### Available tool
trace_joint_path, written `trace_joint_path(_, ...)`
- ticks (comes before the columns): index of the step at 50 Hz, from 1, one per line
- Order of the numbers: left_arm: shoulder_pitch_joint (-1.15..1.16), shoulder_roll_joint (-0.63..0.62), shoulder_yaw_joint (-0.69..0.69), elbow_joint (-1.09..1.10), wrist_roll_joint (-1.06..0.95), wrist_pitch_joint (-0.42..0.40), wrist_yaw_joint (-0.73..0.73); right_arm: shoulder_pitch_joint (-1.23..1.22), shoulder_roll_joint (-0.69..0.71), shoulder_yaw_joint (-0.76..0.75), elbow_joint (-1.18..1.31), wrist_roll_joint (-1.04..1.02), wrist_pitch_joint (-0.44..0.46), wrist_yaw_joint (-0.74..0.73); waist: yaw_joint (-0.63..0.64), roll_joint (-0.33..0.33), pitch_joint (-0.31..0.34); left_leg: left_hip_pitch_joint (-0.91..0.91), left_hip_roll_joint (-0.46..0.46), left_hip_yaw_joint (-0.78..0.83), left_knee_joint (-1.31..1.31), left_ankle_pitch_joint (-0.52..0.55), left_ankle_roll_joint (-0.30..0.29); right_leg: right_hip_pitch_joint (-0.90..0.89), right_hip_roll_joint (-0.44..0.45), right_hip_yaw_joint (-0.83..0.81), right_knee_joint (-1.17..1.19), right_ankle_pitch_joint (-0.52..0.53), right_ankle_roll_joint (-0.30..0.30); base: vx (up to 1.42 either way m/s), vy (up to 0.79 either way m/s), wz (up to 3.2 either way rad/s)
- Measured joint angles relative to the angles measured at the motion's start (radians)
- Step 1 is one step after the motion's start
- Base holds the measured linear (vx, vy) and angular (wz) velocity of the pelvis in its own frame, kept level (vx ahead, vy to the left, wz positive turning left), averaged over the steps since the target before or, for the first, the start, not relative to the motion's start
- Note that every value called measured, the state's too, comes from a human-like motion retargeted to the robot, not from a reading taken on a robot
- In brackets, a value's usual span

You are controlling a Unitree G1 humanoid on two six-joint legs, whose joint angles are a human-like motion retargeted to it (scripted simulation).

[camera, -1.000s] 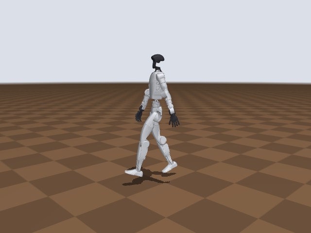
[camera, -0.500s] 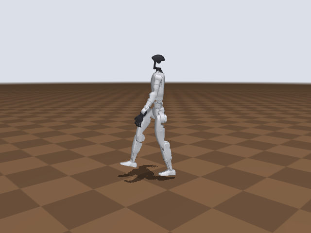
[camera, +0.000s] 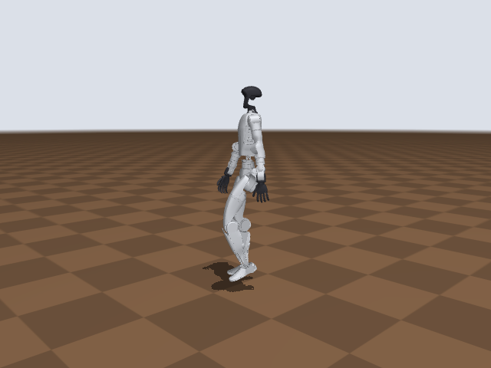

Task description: Stand up

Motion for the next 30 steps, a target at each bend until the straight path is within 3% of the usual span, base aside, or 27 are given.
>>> trace_joint_path(5,0.083,0.014,0.092,0.017,-0.044,0.007,0.002,-0.052,0.012,0.037,-0.045,-0.010,-0.045,-0.015,0.054,0.059,0.026,-0.018,0.042,-0.042,-0.536,0.066,0.049,0.137,0.088,0.040,-0.009,-0.065,-0.060,0.79,0.17,-0.50)
trace_joint_path(7,0.105,0.021,0.121,0.026,-0.056,0.011,0.006,-0.060,0.012,0.043,-0.042,-0.015,-0.047,-0.012,0.045,0.057,0.023,-0.025,0.013,-0.018,-0.702,0.029,0.141,0.178,0.092,0.037,-0.008,-0.087,-0.082,0.87,0.20,0.16)
trace_joint_path(11,0.142,0.044,0.162,0.050,-0.074,0.024,0.008,-0.039,0.021,0.059,-0.016,-0.031,-0.031,-0.002,0.060,0.025,-0.018,-0.041,0.019,-0.007,-0.687,-0.023,0.193,0.207,0.097,0.075,0.043,-0.065,-0.110,0.92,0.19,-0.44)
trace_joint_path(12,0.144,0.051,0.169,0.057,-0.077,0.030,0.009,-0.027,0.024,0.061,-0.009,-0.039,-0.025,-0.001,0.072,0.017,-0.022,-0.040,0.033,-0.003,-0.637,-0.040,0.200,0.217,0.102,0.089,0.061,-0.034,-0.110,0.85,0.19,-1.13)
trace_joint_path(15,0.136,0.062,0.182,0.069,-0.074,0.048,0.016,0.024,0.022,0.051,0.030,-0.060,-0.007,0.001,0.101,0.008,-0.026,-0.007,0.045,-0.031,-0.582,0.042,0.142,0.255,0.135,0.098,0.114,0.149,-0.090,0.79,0.17,-0.80)
trace_joint_path(18,0.116,0.059,0.186,0.073,-0.093,0.045,0.026,0.081,0.013,0.057,0.086,-0.082,0.023,0.008,0.091,-0.006,-0.041,0.028,0.092,-0.022,-0.535,0.005,0.080,0.223,0.155,0.032,0.270,0.461,-0.053,0.92,0.22,-0.48)
trace_joint_path(20,0.081,0.057,0.165,0.078,-0.116,0.043,0.026,0.109,-0.001,0.064,0.119,-0.094,0.046,0.014,0.052,0.015,-0.033,0.084,0.121,-0.016,-0.538,-0.035,0.050,0.149,0.180,-0.056,0.447,0.562,-0.019,0.67,0.15,0.06)
trace_joint_path(22,0.021,0.058,0.121,0.087,-0.129,0.052,0.024,0.135,-0.021,0.057,0.137,-0.107,0.063,0.019,0.015,0.047,-0.033,0.129,0.150,0.029,-0.544,-0.072,0.034,0.042,0.193,-0.155,0.618,0.464,-0.009,0.73,0.25,0.15)
trace_joint_path(23,-0.015,0.059,0.097,0.092,-0.127,0.057,0.024,0.151,-0.030,0.048,0.139,-0.114,0.069,0.023,0.009,0.058,-0.037,0.149,0.164,0.045,-0.550,-0.084,0.021,-0.018,0.192,-0.191,0.699,0.366,-0.038,0.73,0.27,-0.14)
trace_joint_path(25,-0.094,0.058,0.051,0.093,-0.109,0.063,0.027,0.187,-0.046,0.023,0.133,-0.114,0.074,0.025,0.002,0.067,-0.037,0.201,0.172,0.072,-0.573,-0.101,-0.001,-0.121,0.185,-0.231,0.790,0.282,-0.076,0.73,0.28,-0.10)
trace_joint_path(28,-0.218,0.048,-0.031,0.051,-0.083,0.043,0.021,0.235,-0.063,-0.038,0.122,-0.078,0.064,0.022,-0.036,0.066,-0.014,0.283,0.138,0.063,-0.621,-0.114,-0.006,-0.272,0.231,-0.181,0.827,0.206,0.018,0.57,0.21,0.69)
trace_joint_path(30,-0.290,0.032,-0.089,-0.009,-0.086,0.011,0.014,0.262,-0.072,-0.072,0.120,-0.041,0.056,0.017,-0.085,0.071,-0.007,0.336,0.119,0.047,-0.655,-0.123,-0.018,-0.371,0.204,-0.181,0.772,0.151,0.079,0.71,0.22,1.09)
